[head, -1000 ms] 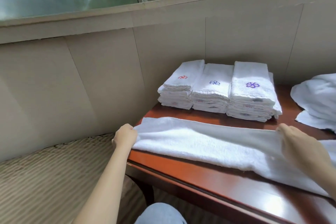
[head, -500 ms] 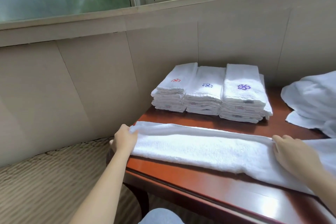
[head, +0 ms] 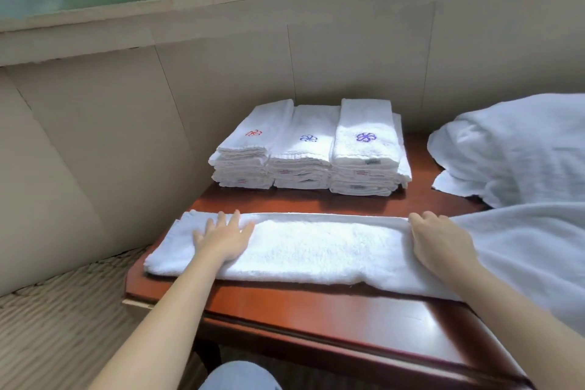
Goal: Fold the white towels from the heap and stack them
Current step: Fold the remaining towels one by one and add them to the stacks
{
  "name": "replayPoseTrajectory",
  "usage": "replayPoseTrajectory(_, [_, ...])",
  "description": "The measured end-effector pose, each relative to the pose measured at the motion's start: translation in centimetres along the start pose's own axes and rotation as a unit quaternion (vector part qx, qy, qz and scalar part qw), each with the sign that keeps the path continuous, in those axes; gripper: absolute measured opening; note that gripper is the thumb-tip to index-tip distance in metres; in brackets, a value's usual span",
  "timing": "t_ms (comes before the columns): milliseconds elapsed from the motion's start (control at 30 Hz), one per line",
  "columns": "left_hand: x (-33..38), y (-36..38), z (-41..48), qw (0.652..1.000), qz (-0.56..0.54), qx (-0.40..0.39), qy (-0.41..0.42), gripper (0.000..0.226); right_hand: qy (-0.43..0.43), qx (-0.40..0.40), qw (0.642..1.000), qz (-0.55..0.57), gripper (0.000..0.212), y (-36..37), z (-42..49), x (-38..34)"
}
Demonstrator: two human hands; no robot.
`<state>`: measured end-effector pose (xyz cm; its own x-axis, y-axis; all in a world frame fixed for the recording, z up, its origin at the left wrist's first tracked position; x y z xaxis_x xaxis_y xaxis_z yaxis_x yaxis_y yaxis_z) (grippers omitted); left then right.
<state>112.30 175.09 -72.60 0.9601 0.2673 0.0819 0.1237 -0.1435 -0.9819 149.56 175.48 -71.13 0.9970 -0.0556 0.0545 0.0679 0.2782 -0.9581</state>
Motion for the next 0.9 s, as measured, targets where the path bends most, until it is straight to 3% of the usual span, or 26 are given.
replayPoseTrajectory(100, [1.8,-1.0,-0.5,0.996,0.004,0.054,-0.076,0.062,-0.007,-0.018,1.000,0.020,0.019,-0.3,-0.4,0.3])
replayPoseTrajectory(167, [4.4,-1.8,-0.9,0.994,-0.002,0.086,-0.065,0.056,-0.012,-0.037,0.999,0.037,0.021,-0.5,-0.8,0.7])
replayPoseTrajectory(233, [8.1,-1.5,-1.1,0.997,-0.008,0.070,0.029,0.050,-0.012,-0.061,0.997,0.046,0.026,-0.8,-1.0,1.4])
replayPoseTrajectory(367, [16.4,0.9,-2.6,0.977,-0.019,-0.043,0.206,0.054,0.012,-0.157,0.987,0.036,0.040,-1.7,-2.2,4.1])
replayPoseTrajectory(467, [22.5,1.9,-4.3,0.943,-0.061,-0.032,0.324,0.050,0.032,-0.219,0.975,-0.009,0.052,-2.5,-3.9,7.0])
replayPoseTrajectory(567, [26.5,3.1,-5.9,0.923,-0.067,-0.023,0.378,0.044,0.087,-0.163,0.983,-0.002,0.034,-4.8,-4.5,10.2])
replayPoseTrajectory(633, [27.4,3.5,-6.2,0.923,-0.055,0.034,0.378,0.041,0.146,-0.094,0.985,-0.002,0.024,-6.7,-4.5,12.6])
replayPoseTrajectory(700, [27.5,3.5,-6.3,0.918,-0.071,0.104,0.375,0.038,0.197,-0.060,0.979,-0.011,0.025,-7.8,-4.8,14.7])
replayPoseTrajectory(767, [27.6,3.5,-5.9,0.919,-0.096,0.122,0.362,0.038,0.237,-0.041,0.971,-0.010,0.026,-8.1,-4.8,16.5])
replayPoseTrajectory(900, [27.9,3.6,-5.3,0.933,-0.098,0.126,0.324,0.045,0.235,0.144,0.961,0.037,0.022,-8.2,-3.2,18.6])
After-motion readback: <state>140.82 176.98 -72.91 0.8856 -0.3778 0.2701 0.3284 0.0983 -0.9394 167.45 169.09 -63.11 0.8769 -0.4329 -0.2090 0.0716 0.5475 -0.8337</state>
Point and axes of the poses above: each hand's wrist, its own z-axis towards the middle knuckle, its own y-axis out of the palm, x = y × z, the point moved 4 cm from there along z, towards the middle knuckle, and after that the axes turned 8 degrees about y, right-handed, at the moved point
